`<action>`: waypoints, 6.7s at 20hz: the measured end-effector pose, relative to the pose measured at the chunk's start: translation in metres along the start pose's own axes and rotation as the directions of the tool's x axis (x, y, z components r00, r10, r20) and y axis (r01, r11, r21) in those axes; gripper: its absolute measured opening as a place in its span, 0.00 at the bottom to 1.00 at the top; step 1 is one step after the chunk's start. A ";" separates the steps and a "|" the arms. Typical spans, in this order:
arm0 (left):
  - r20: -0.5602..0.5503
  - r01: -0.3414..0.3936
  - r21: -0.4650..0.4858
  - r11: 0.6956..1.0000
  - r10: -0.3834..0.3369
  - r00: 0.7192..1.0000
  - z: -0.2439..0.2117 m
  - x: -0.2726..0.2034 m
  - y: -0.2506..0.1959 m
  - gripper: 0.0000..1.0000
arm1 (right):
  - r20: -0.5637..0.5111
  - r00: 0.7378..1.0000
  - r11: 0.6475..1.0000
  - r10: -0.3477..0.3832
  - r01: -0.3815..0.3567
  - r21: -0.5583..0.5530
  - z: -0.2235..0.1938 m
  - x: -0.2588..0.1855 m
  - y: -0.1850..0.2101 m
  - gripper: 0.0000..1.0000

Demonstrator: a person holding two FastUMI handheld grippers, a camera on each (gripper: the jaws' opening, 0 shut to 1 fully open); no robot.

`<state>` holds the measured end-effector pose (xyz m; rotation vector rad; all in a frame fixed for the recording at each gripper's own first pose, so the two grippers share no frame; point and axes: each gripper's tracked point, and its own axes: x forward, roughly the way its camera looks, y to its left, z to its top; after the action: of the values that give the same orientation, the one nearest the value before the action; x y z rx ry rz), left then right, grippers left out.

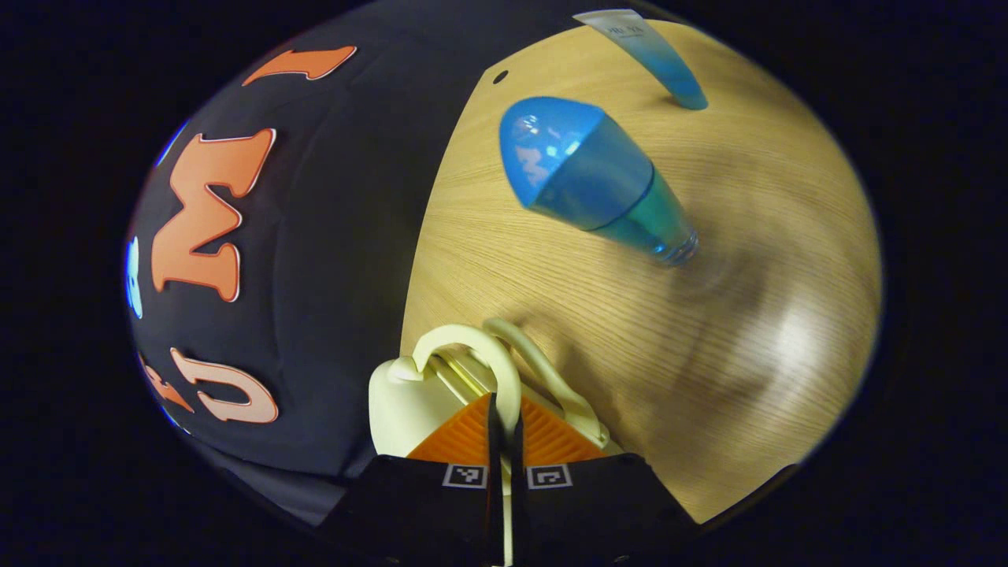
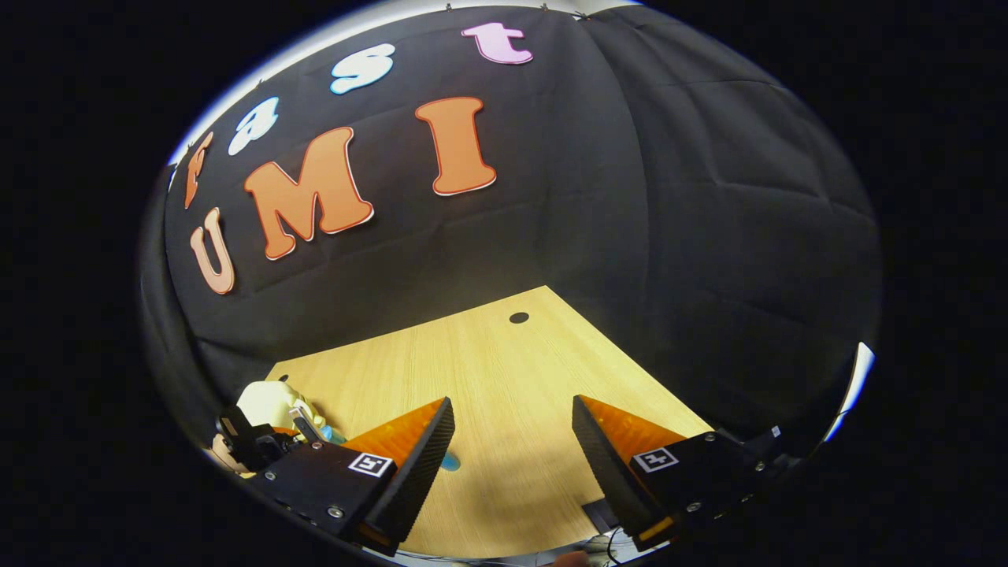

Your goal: First open the suitcase, pack the skin care products into it, and then close the suitcase.

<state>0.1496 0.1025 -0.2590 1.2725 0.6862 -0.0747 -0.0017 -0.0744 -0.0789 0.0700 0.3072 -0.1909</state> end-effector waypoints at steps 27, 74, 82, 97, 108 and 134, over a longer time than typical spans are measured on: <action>0.258 0.245 -0.952 0.182 0.050 0.965 -0.015 -0.023 0.029 0.02 | 0.011 0.972 0.967 0.235 -0.235 0.098 -0.006 -0.066 0.224 0.95; 0.494 0.336 -0.852 0.401 0.404 0.770 0.552 -0.267 0.056 0.99 | 0.034 0.978 0.952 0.207 -0.193 -0.238 0.019 0.000 0.105 0.95; 0.422 0.327 -0.848 0.417 0.158 0.893 0.608 -0.147 -0.075 0.99 | -0.012 0.993 0.968 0.121 -0.121 -0.219 0.007 0.014 0.041 0.95; 0.299 0.322 -0.851 0.414 -0.120 0.947 0.592 -0.077 -0.164 0.51 | -0.087 0.993 0.978 0.078 -0.093 -0.185 -0.018 0.029 0.028 0.95; 0.351 0.383 -0.894 0.234 -0.166 0.922 0.545 -0.193 -0.138 0.48 | -0.170 0.954 0.939 0.247 -0.280 -0.202 -0.072 0.078 0.121 0.96; 0.278 0.299 -0.950 0.088 -0.195 0.941 0.404 -0.230 -0.078 0.49 | -0.466 0.859 0.918 0.215 -0.341 -0.205 -0.151 0.111 0.121 0.37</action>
<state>0.1071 -0.3563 -0.1572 -0.2359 0.6558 0.0645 0.0813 0.0394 -0.2515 -0.1287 0.7655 0.1683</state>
